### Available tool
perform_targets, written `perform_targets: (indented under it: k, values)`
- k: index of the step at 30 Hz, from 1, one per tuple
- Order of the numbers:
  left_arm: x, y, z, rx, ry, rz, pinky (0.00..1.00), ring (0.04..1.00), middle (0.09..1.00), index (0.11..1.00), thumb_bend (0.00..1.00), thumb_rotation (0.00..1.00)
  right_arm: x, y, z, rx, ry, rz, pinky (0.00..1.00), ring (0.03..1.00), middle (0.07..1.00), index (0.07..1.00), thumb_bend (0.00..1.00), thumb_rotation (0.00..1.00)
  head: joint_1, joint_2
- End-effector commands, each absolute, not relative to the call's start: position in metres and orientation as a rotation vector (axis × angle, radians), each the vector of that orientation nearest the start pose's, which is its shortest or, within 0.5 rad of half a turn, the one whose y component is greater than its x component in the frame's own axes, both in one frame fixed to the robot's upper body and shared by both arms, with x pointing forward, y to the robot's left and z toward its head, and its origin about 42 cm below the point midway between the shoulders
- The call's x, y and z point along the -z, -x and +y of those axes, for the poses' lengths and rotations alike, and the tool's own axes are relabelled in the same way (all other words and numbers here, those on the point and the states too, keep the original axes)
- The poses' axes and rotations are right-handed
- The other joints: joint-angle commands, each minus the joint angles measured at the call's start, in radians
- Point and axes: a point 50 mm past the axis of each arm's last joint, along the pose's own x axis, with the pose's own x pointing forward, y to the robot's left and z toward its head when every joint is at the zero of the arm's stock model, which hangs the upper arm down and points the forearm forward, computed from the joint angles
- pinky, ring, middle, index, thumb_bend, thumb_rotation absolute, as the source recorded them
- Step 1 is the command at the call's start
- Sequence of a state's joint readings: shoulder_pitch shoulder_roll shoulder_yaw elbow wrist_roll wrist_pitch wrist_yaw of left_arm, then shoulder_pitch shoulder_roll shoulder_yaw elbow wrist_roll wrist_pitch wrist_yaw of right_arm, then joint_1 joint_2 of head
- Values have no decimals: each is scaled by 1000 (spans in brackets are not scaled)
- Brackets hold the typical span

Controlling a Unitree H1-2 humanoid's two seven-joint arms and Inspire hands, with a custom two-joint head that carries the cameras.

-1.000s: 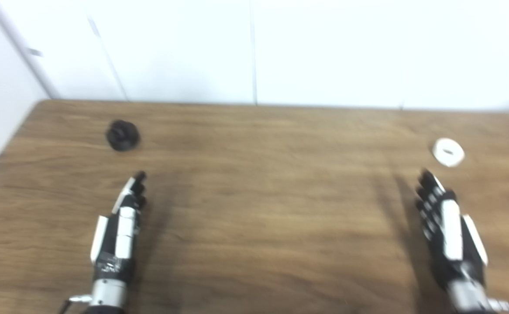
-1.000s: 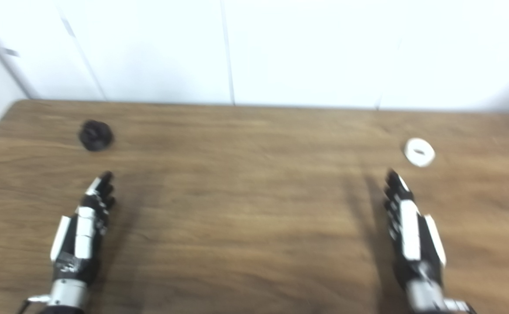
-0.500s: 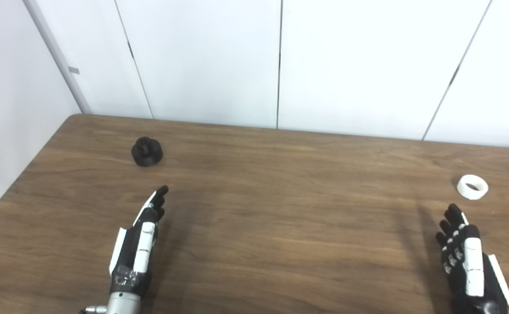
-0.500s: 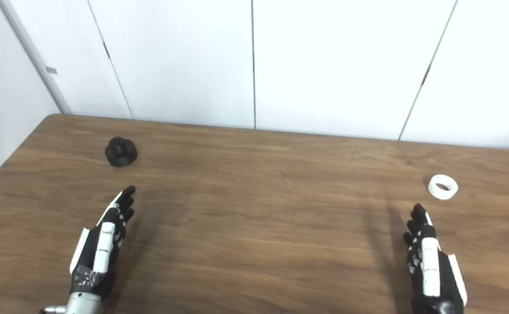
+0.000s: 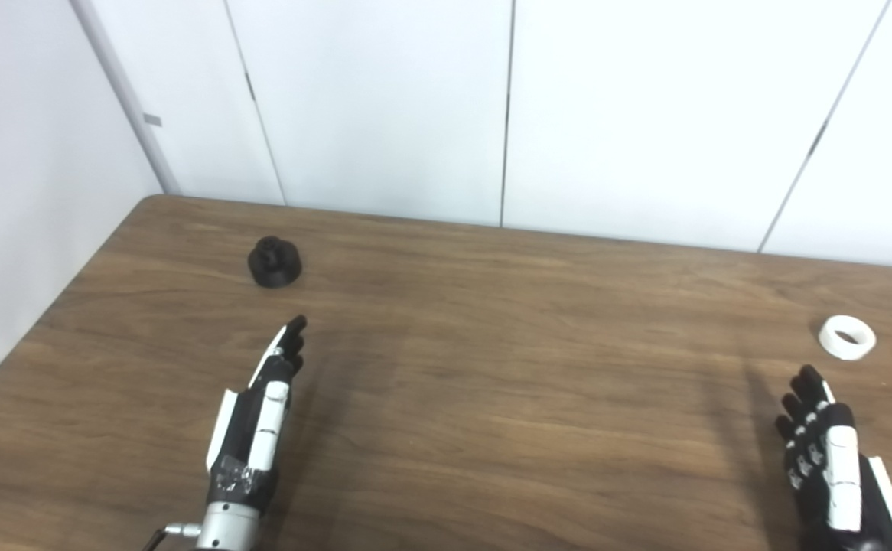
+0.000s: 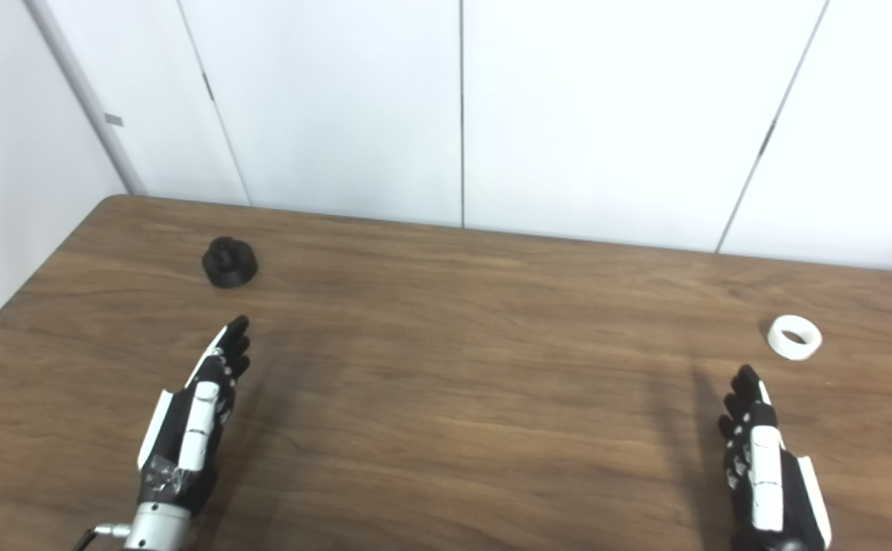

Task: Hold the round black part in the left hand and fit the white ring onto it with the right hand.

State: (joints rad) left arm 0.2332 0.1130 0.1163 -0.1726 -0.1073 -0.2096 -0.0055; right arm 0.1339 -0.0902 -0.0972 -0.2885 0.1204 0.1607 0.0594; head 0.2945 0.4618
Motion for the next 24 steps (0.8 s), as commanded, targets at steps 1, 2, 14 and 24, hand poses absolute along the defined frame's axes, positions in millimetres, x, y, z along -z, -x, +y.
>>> perform_targets:
  k: [1, 2, 14, 24]
  values:
    - [-88, -196, 277, -157, -24, -124, 1000, 1000, 1000, 953, 464, 890, -139, -236, -269, 16, 8, -51, 1000, 1000, 1000, 990, 386, 1000, 2, -2]
    - [-88, -196, 276, -156, -28, -123, 1000, 1000, 1000, 952, 468, 883, -138, -236, -270, 18, 7, -50, 1000, 1000, 997, 988, 399, 1000, 3, -4]
    - [-87, -196, 276, -168, -109, -112, 1000, 1000, 994, 954, 535, 701, -133, -238, -271, 8, -4, -47, 1000, 996, 989, 967, 429, 1000, -11, -4]
    - [-121, -204, 280, -259, -288, -132, 997, 983, 950, 913, 794, 327, -129, -240, -273, 19, -12, -53, 1000, 982, 974, 957, 403, 1000, -3, -15]
